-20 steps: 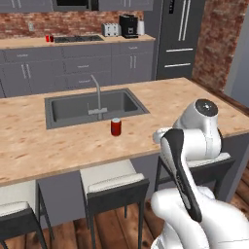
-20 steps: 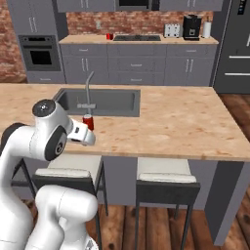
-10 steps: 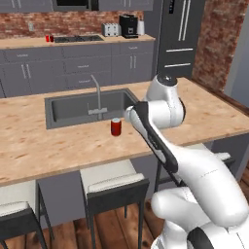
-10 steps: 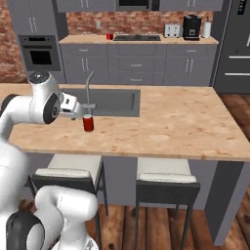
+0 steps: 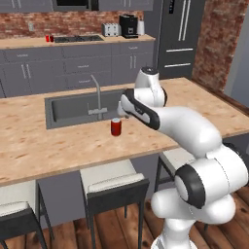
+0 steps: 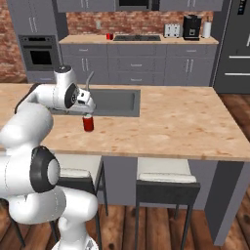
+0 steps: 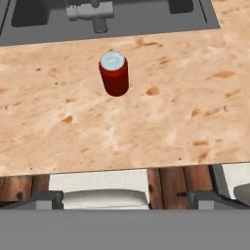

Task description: Four empty soda cans are scattered around the kitchen. Gather all the cans and cluster them next to the stove for recycling.

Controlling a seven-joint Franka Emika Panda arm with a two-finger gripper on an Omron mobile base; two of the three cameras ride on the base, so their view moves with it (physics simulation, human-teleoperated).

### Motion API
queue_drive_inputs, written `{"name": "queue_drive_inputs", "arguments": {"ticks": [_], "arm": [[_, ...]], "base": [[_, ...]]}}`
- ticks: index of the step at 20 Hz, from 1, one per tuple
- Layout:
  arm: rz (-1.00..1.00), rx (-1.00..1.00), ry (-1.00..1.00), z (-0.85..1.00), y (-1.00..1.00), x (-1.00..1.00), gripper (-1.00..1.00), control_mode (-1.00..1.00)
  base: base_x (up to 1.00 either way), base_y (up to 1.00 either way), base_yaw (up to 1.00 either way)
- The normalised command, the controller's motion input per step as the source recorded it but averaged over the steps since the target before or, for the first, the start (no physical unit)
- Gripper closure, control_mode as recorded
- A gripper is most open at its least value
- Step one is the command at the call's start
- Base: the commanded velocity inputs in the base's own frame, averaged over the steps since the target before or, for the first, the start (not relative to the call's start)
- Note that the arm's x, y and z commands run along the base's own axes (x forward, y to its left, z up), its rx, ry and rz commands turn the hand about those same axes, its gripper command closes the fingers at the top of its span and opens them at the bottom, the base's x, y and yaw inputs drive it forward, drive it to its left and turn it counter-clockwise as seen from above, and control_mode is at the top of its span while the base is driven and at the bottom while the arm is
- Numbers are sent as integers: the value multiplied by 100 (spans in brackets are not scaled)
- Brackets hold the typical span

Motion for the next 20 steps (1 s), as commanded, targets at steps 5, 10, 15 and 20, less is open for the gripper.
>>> {"name": "queue_drive_inputs", "arguments": {"ticks": [5,10,15,20], "arm": [[0,0,4,-32,11,46,-100,-100],[0,0,0,-31,14,31,-100,-100],[0,0,1,-48,12,36,-100,-100],[0,0,0,-37,9,44,-100,-100]], "base": [[0,0,0],[0,0,0],[0,0,0],[0,0,0]]}}
